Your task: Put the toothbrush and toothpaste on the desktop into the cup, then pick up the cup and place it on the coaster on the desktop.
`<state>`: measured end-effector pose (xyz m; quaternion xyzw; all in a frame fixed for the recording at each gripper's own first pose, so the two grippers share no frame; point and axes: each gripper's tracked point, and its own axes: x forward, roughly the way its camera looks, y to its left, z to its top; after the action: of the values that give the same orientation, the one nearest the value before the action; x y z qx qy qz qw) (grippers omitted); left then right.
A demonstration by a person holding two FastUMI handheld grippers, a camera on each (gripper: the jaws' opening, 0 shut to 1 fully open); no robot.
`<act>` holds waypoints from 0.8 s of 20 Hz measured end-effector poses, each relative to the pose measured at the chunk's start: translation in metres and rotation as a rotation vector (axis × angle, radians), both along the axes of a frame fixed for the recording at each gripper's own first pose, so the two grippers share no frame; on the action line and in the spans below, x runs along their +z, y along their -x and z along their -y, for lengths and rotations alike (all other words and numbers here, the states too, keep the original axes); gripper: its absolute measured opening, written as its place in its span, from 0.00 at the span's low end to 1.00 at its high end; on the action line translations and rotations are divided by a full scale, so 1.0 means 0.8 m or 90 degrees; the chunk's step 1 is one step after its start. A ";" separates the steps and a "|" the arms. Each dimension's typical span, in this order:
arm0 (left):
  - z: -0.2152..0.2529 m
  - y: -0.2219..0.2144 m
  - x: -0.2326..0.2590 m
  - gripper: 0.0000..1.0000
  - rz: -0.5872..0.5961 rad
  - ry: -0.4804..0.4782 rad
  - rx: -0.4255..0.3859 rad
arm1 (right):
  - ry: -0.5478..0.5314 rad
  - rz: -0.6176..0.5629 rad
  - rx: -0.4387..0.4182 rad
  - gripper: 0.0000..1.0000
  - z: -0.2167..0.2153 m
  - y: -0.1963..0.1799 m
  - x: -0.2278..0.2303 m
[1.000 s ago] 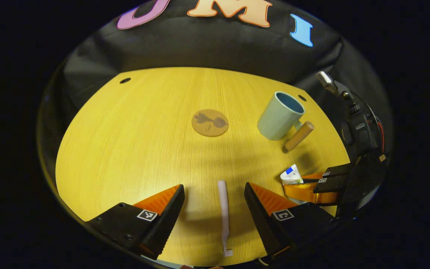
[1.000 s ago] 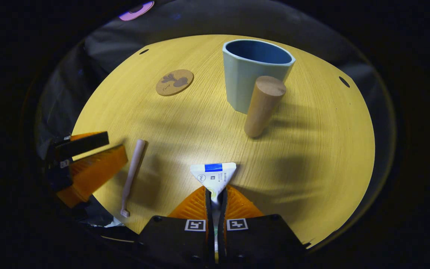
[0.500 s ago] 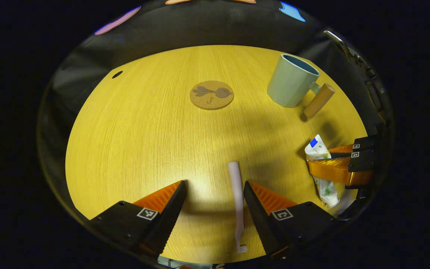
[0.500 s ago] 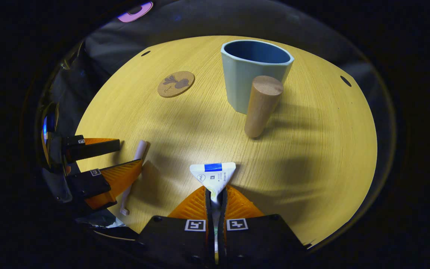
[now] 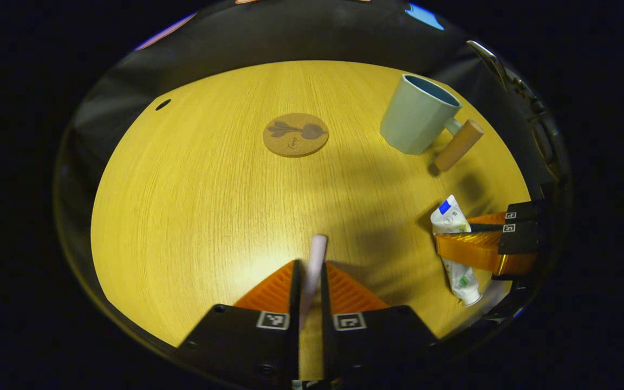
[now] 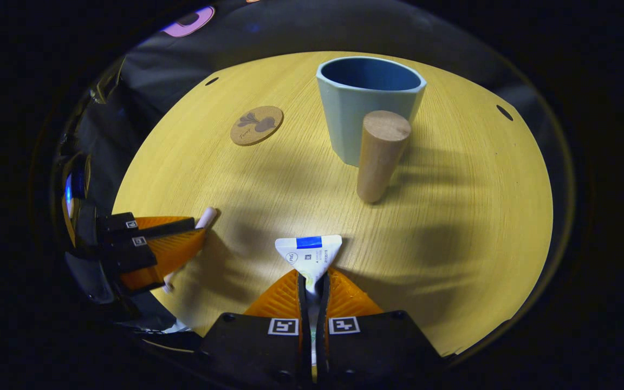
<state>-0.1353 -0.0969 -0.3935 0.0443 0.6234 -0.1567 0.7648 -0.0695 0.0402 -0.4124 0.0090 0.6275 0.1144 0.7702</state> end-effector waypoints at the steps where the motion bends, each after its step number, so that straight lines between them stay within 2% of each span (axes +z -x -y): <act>1: 0.001 0.000 0.002 0.10 0.007 0.009 -0.017 | 0.001 0.000 0.000 0.06 0.000 0.000 0.001; 5: 0.002 0.001 0.003 0.00 0.003 0.022 -0.030 | 0.005 0.001 0.002 0.06 0.000 -0.001 0.002; 8: 0.004 -0.002 0.005 0.00 0.001 0.024 -0.037 | 0.013 0.007 0.007 0.06 0.001 -0.001 0.003; 12: 0.006 -0.008 0.008 0.00 0.004 0.075 0.022 | 0.019 0.022 0.029 0.06 0.002 -0.002 0.003; 16: 0.002 -0.013 0.014 0.00 0.024 0.105 0.062 | 0.007 0.035 0.019 0.06 0.001 -0.003 0.005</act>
<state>-0.1252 -0.0987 -0.3827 -0.0467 0.5954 -0.1692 0.7841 -0.0670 0.0395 -0.4083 -0.0078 0.6065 0.1228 0.7855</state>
